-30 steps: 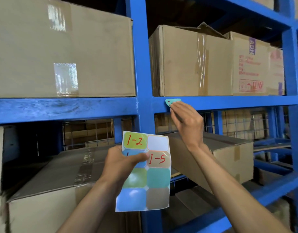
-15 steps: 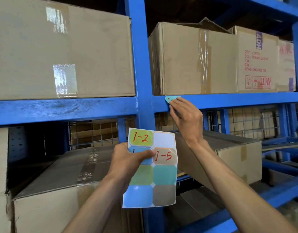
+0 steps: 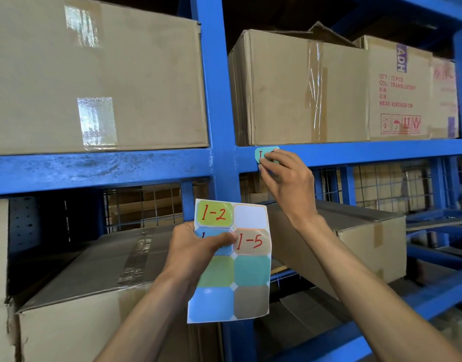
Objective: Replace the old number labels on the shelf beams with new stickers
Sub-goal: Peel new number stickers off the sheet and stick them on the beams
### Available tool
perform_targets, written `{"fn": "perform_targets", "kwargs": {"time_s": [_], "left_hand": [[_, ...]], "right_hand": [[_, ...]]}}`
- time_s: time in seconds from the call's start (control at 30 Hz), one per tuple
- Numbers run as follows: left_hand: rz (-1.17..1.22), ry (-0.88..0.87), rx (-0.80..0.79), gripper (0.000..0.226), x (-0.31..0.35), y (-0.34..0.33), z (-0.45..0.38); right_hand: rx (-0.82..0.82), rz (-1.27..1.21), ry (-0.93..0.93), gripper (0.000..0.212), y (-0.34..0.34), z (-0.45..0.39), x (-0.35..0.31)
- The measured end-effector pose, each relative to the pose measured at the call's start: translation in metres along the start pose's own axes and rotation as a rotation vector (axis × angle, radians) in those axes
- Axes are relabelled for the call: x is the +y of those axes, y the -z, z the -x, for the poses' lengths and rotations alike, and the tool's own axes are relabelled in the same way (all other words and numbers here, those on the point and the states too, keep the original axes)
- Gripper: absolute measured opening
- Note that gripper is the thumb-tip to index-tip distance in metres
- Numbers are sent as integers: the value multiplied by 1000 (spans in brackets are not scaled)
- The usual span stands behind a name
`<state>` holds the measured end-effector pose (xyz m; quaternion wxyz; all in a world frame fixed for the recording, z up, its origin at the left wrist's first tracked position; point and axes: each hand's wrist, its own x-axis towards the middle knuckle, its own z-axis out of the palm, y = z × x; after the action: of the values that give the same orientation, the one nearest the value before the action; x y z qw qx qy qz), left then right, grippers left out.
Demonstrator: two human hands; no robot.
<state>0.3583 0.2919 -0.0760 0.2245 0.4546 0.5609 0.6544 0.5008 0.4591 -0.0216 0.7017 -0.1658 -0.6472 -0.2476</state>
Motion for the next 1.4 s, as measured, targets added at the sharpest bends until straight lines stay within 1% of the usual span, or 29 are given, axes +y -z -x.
{"fn": "perform_targets", "kwargs": {"time_s": [0.13, 0.27, 0.33, 0.43, 0.5, 0.6, 0.73, 0.87, 0.9, 0.97, 1.07, 1.13, 1.23, 1.33, 1.4], "left_hand": [[1, 8, 10, 32, -2, 6, 0], [11, 20, 21, 31, -4, 11, 1], [12, 19, 22, 31, -5, 12, 1], [29, 20, 24, 26, -5, 13, 1], [43, 21, 18, 24, -5, 13, 2], [41, 20, 16, 25, -5, 12, 4], [52, 21, 11, 31, -6, 9, 8], [63, 14, 9, 33, -11, 9, 11], [67, 11, 11, 33, -12, 9, 11], [78, 1, 12, 31, -16, 8, 12], [97, -1, 1, 30, -23, 6, 15], [109, 16, -7, 33, -28, 3, 17], [138, 47, -13, 31, -36, -1, 20], [203, 45, -24, 24, -45, -6, 25], [250, 48, -36, 22, -52, -10, 28]], "right_hand": [[-54, 32, 26, 25, 4, 4, -3], [-191, 20, 36, 33, 9, 14, 2], [-282, 36, 63, 39, 11, 19, 8], [-496, 41, 89, 53, 12, 23, 16], [-575, 69, 91, 62, 12, 24, 19], [-545, 106, 48, 70, 9, 21, 13], [-482, 193, -49, 72, -2, 13, -5], [-505, 160, -86, 74, -3, 12, -9], [-520, 106, -95, 73, 0, 12, -9], [-548, -110, -167, 68, 9, 13, -10], [-483, -488, -408, 58, 32, 26, -23], [-430, -673, -539, 47, 51, 43, -33], [-448, -737, -607, 35, 73, 76, -45], [-487, -704, -692, 37, 87, 106, -55], [-481, -662, -724, 35, 91, 121, -59]]}}
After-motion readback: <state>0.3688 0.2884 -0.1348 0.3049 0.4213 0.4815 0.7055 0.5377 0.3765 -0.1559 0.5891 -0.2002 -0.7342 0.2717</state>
